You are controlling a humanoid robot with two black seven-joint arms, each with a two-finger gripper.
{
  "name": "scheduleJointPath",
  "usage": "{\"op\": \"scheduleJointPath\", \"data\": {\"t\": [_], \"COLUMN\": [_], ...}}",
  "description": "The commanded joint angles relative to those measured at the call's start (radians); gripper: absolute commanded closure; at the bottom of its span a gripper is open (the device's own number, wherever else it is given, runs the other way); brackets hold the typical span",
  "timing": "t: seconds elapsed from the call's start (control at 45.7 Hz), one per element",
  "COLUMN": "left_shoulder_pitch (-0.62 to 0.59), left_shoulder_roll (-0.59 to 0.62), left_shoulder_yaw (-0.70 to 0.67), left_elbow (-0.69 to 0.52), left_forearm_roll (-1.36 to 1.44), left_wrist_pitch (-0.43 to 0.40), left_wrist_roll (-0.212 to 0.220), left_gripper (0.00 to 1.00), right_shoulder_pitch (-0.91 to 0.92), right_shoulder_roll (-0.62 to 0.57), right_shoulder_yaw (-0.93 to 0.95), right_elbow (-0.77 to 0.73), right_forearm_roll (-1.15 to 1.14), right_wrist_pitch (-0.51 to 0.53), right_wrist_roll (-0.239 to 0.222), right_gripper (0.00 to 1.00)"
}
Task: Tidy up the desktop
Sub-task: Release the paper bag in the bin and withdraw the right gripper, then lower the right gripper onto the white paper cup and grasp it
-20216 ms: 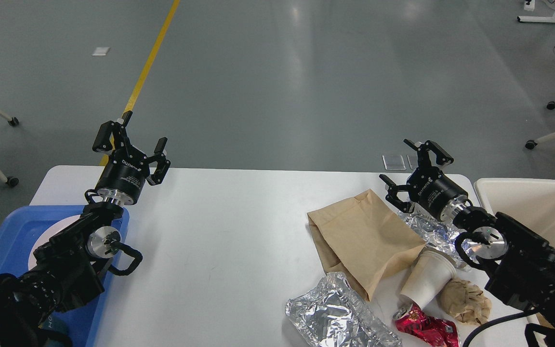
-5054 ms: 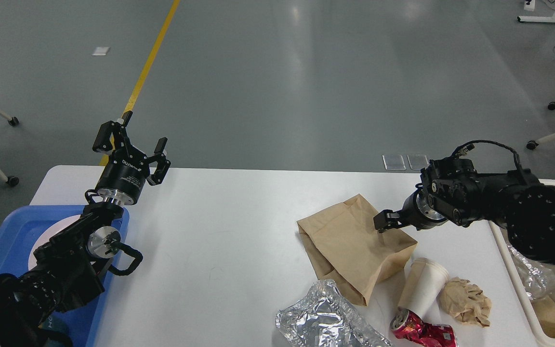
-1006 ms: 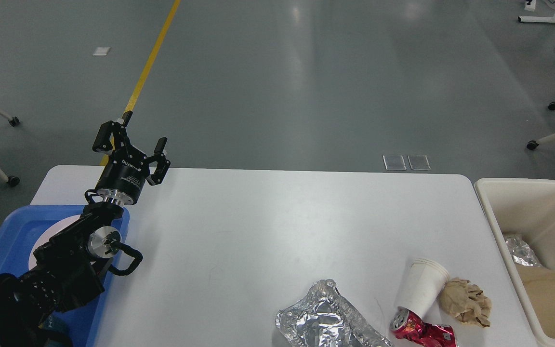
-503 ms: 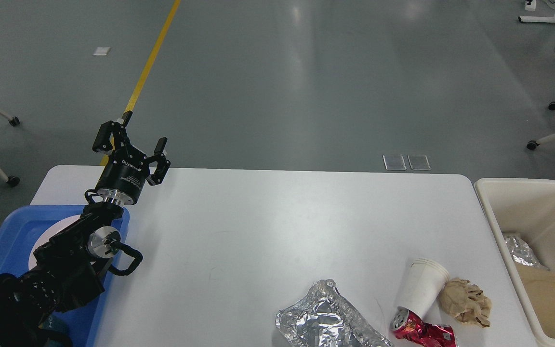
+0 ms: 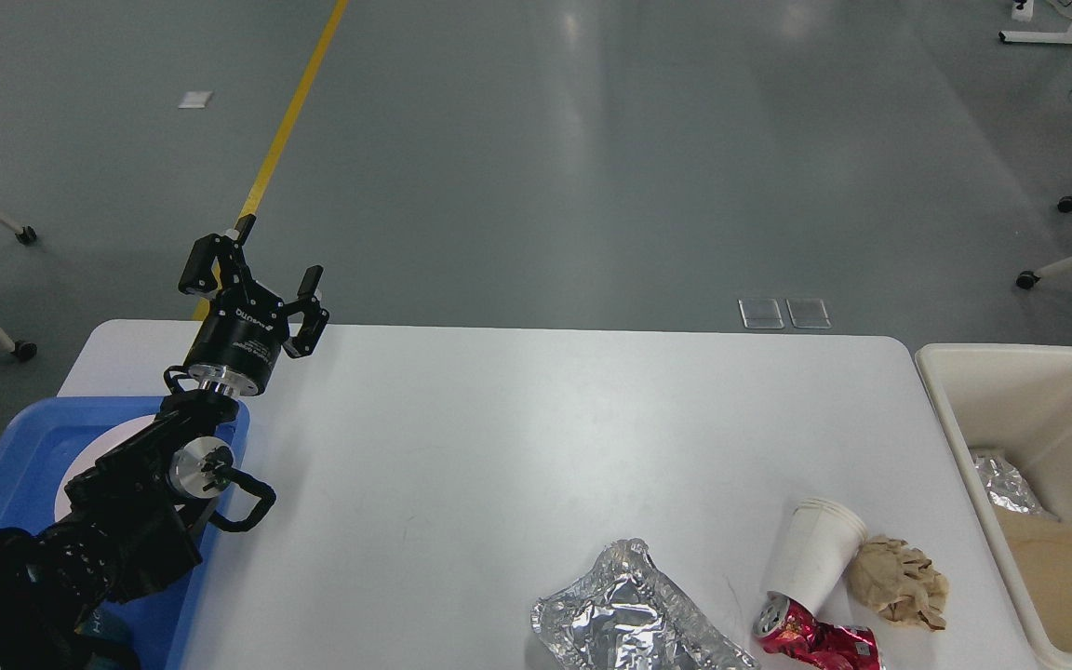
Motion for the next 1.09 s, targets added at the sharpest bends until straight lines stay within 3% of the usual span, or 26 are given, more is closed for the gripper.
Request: {"op": "scheduleJointPath", "data": {"t": [0.0,0.306,0.744,1.072], "left_shoulder_pitch": [0.000,0.000,0.000,0.000], "left_shoulder_roll": [0.000,0.000,0.001,0.000], "left_shoulder_yaw": [0.000,0.000,0.000,0.000], "left_elbow": [0.000,0.000,0.000,0.000], "left_forearm_roll": [0.000,0.000,0.000,0.000], "left_wrist_pitch": [0.000,0.000,0.000,0.000], "left_wrist_roll": [0.000,0.000,0.000,0.000], "left_gripper": [0.03,0.04,0.03,0.03], "right_shoulder_pitch": [0.123,0.311,0.332,0.160], "right_shoulder_roll": [0.015,0.060,0.170,0.320], "right_shoulder_yaw": [-0.072,-0.215,-0.198,-0.181], "right_elbow": [0.095,0.389,0.601,0.655], "right_forearm_roll": [-0.061,-0.181,-0.156,-0.064], "right_wrist_pitch": [0.060,0.082,0.050,-0.131], "right_wrist_roll": [0.002,0.002,0.003,0.003], "right_gripper": [0.00,0.00,0.00,0.00]}}
